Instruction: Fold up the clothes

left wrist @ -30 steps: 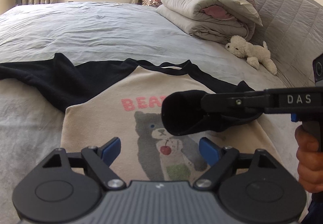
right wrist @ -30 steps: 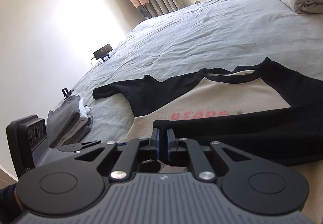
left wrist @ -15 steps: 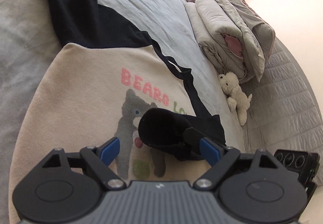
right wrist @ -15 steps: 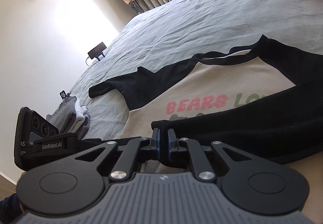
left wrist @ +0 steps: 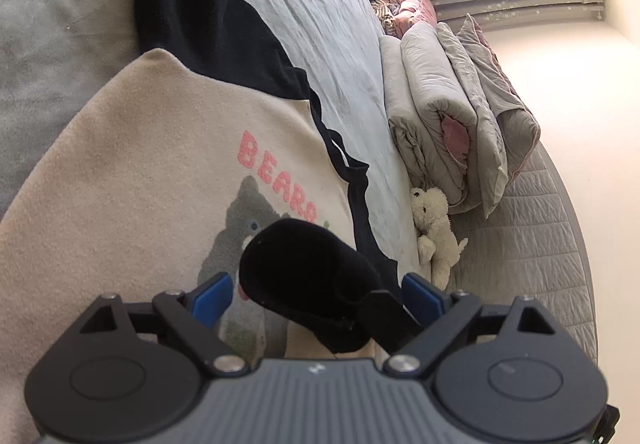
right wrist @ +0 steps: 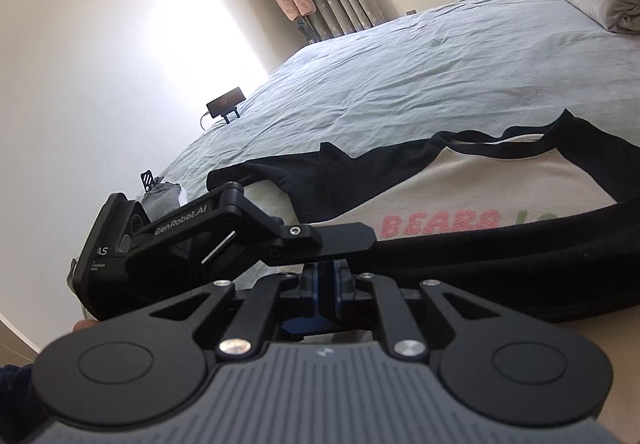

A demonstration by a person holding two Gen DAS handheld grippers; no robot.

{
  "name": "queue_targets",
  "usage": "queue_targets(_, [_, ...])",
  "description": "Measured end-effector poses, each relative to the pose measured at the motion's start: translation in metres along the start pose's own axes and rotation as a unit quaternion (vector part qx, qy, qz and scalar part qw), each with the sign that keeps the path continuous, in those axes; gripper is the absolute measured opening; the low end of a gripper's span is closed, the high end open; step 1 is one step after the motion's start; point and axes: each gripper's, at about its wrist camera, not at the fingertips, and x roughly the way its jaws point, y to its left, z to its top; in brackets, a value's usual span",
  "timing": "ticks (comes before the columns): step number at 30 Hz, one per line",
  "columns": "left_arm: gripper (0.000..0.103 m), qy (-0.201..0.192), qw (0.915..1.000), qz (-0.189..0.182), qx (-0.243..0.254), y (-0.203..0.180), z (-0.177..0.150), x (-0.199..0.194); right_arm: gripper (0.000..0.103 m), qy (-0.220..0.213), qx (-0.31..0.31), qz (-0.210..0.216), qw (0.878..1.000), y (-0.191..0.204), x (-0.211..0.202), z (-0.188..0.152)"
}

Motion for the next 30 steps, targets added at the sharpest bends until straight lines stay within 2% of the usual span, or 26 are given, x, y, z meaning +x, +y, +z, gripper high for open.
queue_targets(2, [0.09, -0.01, 1.0, -0.002, -0.001, 0.0, 0.001, -0.003, 0.011, 0.001, -0.009, 0.003, 1.0, 0.004, 0.0, 0.0])
queue_targets(4, [0.083, -0.009, 1.0, 0.002, 0.003, 0.001, 0.001, -0.002, 0.011, 0.007, -0.021, -0.004, 1.0, 0.008, 0.004, -0.003])
queue_targets(7, [0.058, -0.004, 0.9998, 0.01, 0.018, -0.002, 0.0, 0.0, 0.012, 0.018, -0.047, -0.013, 0.999, 0.018, 0.012, -0.011])
queue_targets(8, [0.041, 0.0, 0.9994, 0.019, 0.029, -0.003, -0.001, 0.001, 0.012, 0.023, -0.058, -0.013, 0.998, 0.022, 0.015, -0.013])
queue_targets(9, [0.03, 0.0, 0.9987, 0.029, 0.042, -0.005, -0.001, 0.002, 0.012, 0.028, -0.067, -0.014, 0.997, 0.024, 0.017, -0.015])
queue_targets(10, [0.024, -0.005, 0.9978, 0.036, 0.056, -0.008, -0.002, 0.001, 0.013, 0.033, -0.076, -0.016, 0.996, 0.027, 0.019, -0.017])
queue_targets(11, [0.013, -0.011, 0.9966, 0.043, 0.069, -0.01, -0.001, 0.001, 0.015, 0.038, -0.086, -0.018, 0.995, 0.028, 0.02, -0.018])
queue_targets(12, [0.01, -0.018, 0.9951, 0.052, 0.082, -0.012, 0.0, -0.001, 0.016, 0.04, -0.094, -0.019, 0.995, 0.029, 0.02, -0.019])
queue_targets(15, [0.007, -0.047, 0.9929, 0.051, 0.097, -0.017, 0.007, -0.012, 0.027, 0.036, -0.107, -0.021, 0.993, 0.025, 0.014, -0.012])
queue_targets(17, [0.007, -0.069, 0.9909, 0.048, 0.106, -0.02, 0.013, -0.021, 0.053, 0.02, -0.102, -0.028, 0.994, 0.017, 0.001, -0.001])
queue_targets(18, [0.007, -0.082, 0.9894, 0.048, 0.11, -0.021, 0.017, -0.027, 0.056, 0.008, -0.093, -0.041, 0.995, 0.009, -0.007, 0.006])
queue_targets(20, [0.007, -0.103, 0.9869, 0.05, 0.113, -0.023, 0.024, -0.039, 0.057, -0.012, -0.05, -0.077, 0.996, -0.016, -0.024, 0.022])
queue_targets(22, [0.007, -0.119, 0.9835, 0.06, 0.122, -0.025, 0.031, -0.046, 0.057, -0.023, 0.019, -0.122, 0.992, -0.047, -0.038, 0.035])
queue_targets(24, [0.007, -0.134, 0.9791, 0.071, 0.135, -0.027, 0.038, -0.052, 0.057, -0.014, 0.098, -0.185, 0.978, -0.087, -0.051, 0.042])
queue_targets(25, [0.007, -0.141, 0.9772, 0.076, 0.139, -0.028, 0.041, -0.054, 0.057, -0.011, 0.119, -0.208, 0.971, -0.102, -0.056, 0.042])
queue_targets(28, [0.007, -0.152, 0.9763, 0.076, 0.134, -0.028, 0.049, -0.06, 0.057, -0.028, 0.156, -0.267, 0.951, -0.137, -0.075, 0.042])
queue_targets(30, [0.007, -0.158, 0.9745, 0.083, 0.135, -0.028, 0.053, -0.064, 0.057, -0.047, 0.166, -0.283, 0.943, -0.149, -0.085, 0.042])
